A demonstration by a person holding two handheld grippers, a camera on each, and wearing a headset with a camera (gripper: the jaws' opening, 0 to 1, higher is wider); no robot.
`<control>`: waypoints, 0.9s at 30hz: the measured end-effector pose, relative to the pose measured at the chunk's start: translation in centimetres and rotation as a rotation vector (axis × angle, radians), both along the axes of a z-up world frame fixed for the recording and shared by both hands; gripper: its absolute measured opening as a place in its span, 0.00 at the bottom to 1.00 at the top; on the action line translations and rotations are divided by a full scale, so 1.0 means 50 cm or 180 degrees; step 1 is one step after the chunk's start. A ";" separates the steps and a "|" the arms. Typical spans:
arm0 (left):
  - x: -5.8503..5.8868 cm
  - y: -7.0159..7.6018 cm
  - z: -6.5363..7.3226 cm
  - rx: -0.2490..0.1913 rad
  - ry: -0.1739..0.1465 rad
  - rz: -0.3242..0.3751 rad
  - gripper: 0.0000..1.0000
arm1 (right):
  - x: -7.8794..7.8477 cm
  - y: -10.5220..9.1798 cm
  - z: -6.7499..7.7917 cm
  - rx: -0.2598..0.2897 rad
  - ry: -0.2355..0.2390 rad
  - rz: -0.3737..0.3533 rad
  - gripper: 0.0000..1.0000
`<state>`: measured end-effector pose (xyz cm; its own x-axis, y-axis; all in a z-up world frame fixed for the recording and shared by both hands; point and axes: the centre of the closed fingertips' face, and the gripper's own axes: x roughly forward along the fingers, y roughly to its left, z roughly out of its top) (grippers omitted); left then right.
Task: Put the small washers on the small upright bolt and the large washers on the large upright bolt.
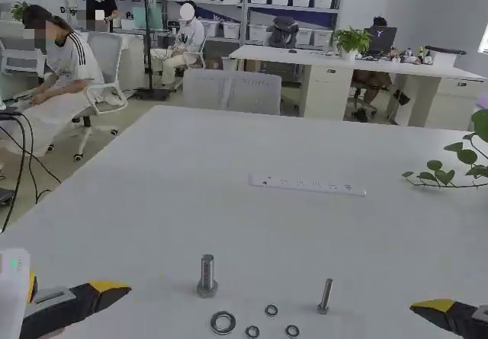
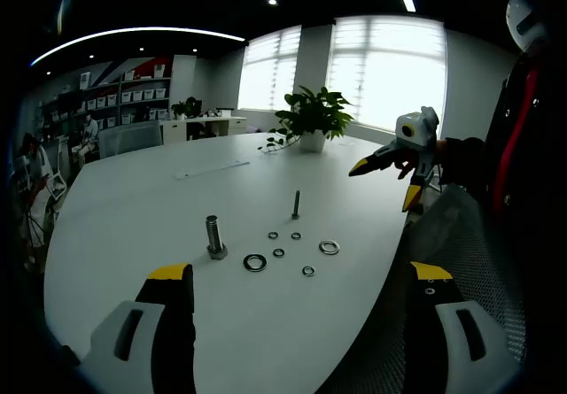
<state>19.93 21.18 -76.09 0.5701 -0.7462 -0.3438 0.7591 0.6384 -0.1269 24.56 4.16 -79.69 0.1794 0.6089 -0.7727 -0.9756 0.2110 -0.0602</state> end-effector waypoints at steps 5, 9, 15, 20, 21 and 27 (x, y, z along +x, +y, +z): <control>0.001 0.001 -0.001 0.0026 -0.0006 0.0015 1.00 | 0.005 0.021 -0.003 -0.0117 0.0023 0.0139 0.71; 0.002 0.003 0.001 0.0016 -0.0021 0.0037 1.00 | 0.007 0.032 -0.013 -0.0296 0.0023 0.0282 0.67; 0.003 0.007 0.003 0.0010 -0.0031 0.0061 1.00 | 0.012 0.055 -0.022 -0.0433 0.0018 0.0444 0.65; 0.003 0.009 0.006 0.0011 -0.0039 0.0070 1.00 | 0.016 0.062 -0.016 -0.0444 0.0018 0.0476 0.64; 0.004 0.009 0.006 0.0005 -0.0043 0.0070 1.00 | 0.017 0.062 -0.015 -0.0432 0.0016 0.0473 0.64; 0.007 0.012 0.010 0.0023 -0.0045 0.0073 1.00 | 0.014 0.048 -0.018 -0.0454 0.0023 0.0442 0.64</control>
